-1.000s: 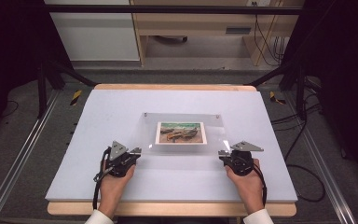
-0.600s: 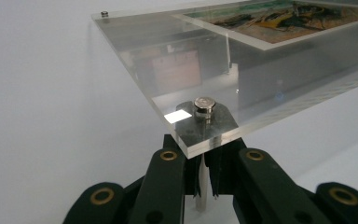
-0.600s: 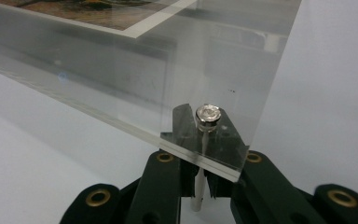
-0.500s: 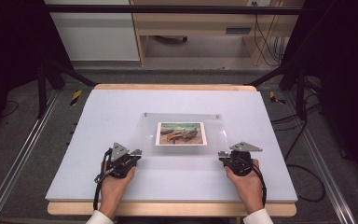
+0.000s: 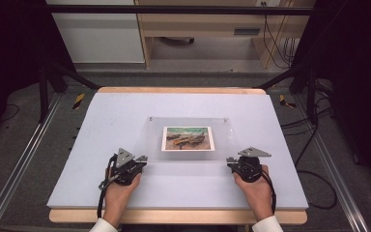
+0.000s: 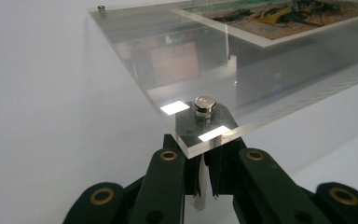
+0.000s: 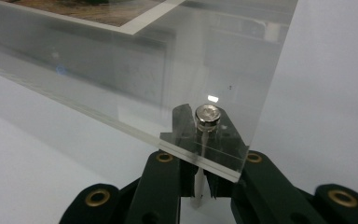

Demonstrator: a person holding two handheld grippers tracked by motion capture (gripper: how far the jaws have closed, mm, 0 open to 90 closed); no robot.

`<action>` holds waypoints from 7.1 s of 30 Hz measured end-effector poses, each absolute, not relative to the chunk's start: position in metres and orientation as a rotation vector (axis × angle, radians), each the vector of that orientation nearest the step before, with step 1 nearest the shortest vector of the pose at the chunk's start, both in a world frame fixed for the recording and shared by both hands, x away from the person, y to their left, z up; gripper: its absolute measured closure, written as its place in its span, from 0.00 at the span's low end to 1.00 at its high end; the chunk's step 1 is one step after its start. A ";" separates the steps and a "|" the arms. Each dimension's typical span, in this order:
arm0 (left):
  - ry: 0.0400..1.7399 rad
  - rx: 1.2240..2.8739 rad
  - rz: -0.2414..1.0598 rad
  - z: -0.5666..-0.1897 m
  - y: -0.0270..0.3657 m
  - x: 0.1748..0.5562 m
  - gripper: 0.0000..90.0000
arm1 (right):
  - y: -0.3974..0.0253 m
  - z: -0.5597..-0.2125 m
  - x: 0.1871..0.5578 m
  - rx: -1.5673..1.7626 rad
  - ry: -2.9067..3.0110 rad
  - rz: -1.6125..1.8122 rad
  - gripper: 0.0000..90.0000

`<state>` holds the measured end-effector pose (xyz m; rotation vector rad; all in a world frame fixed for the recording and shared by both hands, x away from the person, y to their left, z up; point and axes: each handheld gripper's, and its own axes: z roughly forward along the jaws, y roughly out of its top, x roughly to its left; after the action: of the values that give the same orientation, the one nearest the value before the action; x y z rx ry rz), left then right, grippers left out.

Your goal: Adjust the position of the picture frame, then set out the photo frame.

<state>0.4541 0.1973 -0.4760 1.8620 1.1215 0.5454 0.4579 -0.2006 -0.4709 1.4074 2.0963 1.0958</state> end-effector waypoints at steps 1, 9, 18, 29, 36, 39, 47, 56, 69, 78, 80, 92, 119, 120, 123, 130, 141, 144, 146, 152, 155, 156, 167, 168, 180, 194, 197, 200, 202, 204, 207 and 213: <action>1.121 1.863 0.544 -0.476 0.197 0.454 0.93 | -0.201 -0.471 0.458 1.407 2.096 1.095 0.93; 1.112 1.872 0.544 -0.476 0.198 0.455 0.93 | -0.201 -0.472 0.458 1.413 2.111 1.092 0.92; 1.113 1.927 0.563 -0.478 0.200 0.455 0.69 | -0.197 -0.470 0.456 1.407 2.113 1.115 0.70; 1.076 1.930 0.501 -0.473 0.204 0.454 0.35 | -0.200 -0.466 0.443 1.370 2.103 1.091 0.28; 0.998 1.959 0.428 -0.467 0.207 0.456 0.18 | -0.207 -0.462 0.441 1.388 2.098 1.122 0.15; 0.978 1.949 0.395 -0.467 0.210 0.457 0.11 | -0.209 -0.460 0.440 1.367 2.097 1.149 0.12; 0.946 1.900 0.380 -0.459 0.214 0.456 0.08 | -0.209 -0.454 0.436 1.276 2.081 1.123 0.12; 0.974 1.873 0.414 -0.443 0.213 0.457 0.09 | -0.208 -0.435 0.436 1.267 1.977 1.164 0.13; 1.019 1.885 0.380 -0.446 0.204 0.495 0.16 | -0.209 -0.434 0.489 1.352 2.053 1.171 0.17; 1.085 1.828 0.314 -0.454 0.204 0.496 0.15 | -0.210 -0.447 0.492 1.438 2.073 1.216 0.18; 1.112 1.807 0.277 -0.456 0.206 0.497 0.15 | -0.209 -0.449 0.494 1.455 2.074 1.238 0.18; 1.121 1.774 0.198 -0.460 0.213 0.500 0.15 | -0.212 -0.456 0.494 1.597 2.092 1.371 0.15; 1.111 1.733 0.052 -0.467 0.223 0.504 0.18 | -0.218 -0.458 0.494 1.662 2.156 1.441 0.18; 1.111 1.737 0.050 -0.467 0.223 0.504 0.18 | -0.217 -0.457 0.494 1.661 2.155 1.437 0.18; 1.111 1.744 0.049 -0.466 0.223 0.505 0.18 | -0.217 -0.457 0.494 1.670 2.156 1.429 0.18; 1.124 1.747 0.049 -0.465 0.223 0.508 0.18 | -0.215 -0.455 0.498 1.660 2.143 1.420 0.18; 1.117 1.757 0.099 -0.463 0.222 0.511 0.20 | -0.213 -0.457 0.505 1.610 2.127 1.426 0.18; 1.112 1.765 0.115 -0.461 0.222 0.509 0.20 | -0.212 -0.456 0.503 1.596 2.134 1.418 0.19; 1.111 1.764 0.131 -0.460 0.221 0.509 0.21 | -0.212 -0.455 0.502 1.586 2.132 1.413 0.19; 1.119 1.746 0.167 -0.461 0.219 0.516 0.23 | -0.209 -0.453 0.504 1.580 2.125 1.386 0.19; 1.112 1.755 0.165 -0.460 0.219 0.515 0.23 | -0.210 -0.454 0.504 1.583 2.126 1.399 0.19; 1.115 1.751 0.167 -0.460 0.219 0.515 0.23 | -0.211 -0.454 0.504 1.580 2.129 1.399 0.19; 1.104 1.766 0.208 -0.456 0.220 0.507 0.29 | -0.209 -0.452 0.496 1.522 2.126 1.380 0.20; 1.106 1.765 0.214 -0.456 0.220 0.505 0.29 | -0.209 -0.452 0.495 1.515 2.125 1.379 0.20; 1.109 1.754 0.278 -0.451 0.221 0.489 0.40 | -0.210 -0.447 0.479 1.434 2.147 1.331 0.25; 1.107 1.760 0.307 -0.449 0.221 0.481 0.44 | -0.210 -0.445 0.470 1.385 2.160 1.292 0.29; 1.110 1.763 0.309 -0.448 0.221 0.479 0.45 | -0.212 -0.445 0.469 1.384 2.159 1.296 0.31; 1.114 1.761 0.310 -0.448 0.222 0.477 0.47 | -0.211 -0.444 0.467 1.385 2.162 1.286 0.31; 1.113 1.763 0.312 -0.448 0.222 0.476 0.48 | -0.210 -0.444 0.466 1.377 2.161 1.277 0.32; 1.109 1.772 0.319 -0.447 0.222 0.474 0.49 | -0.211 -0.444 0.465 1.362 2.163 1.270 0.33; 1.108 1.782 0.331 -0.446 0.221 0.472 0.49 | -0.210 -0.443 0.462 1.369 2.162 1.257 0.33; 1.103 1.792 0.341 -0.445 0.222 0.468 0.51 | -0.209 -0.442 0.458 1.354 2.165 1.234 0.35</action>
<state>0.4677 0.2219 -0.4450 1.7923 1.1034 0.3408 0.4581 -0.2088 -0.4421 1.3544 2.1645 1.2336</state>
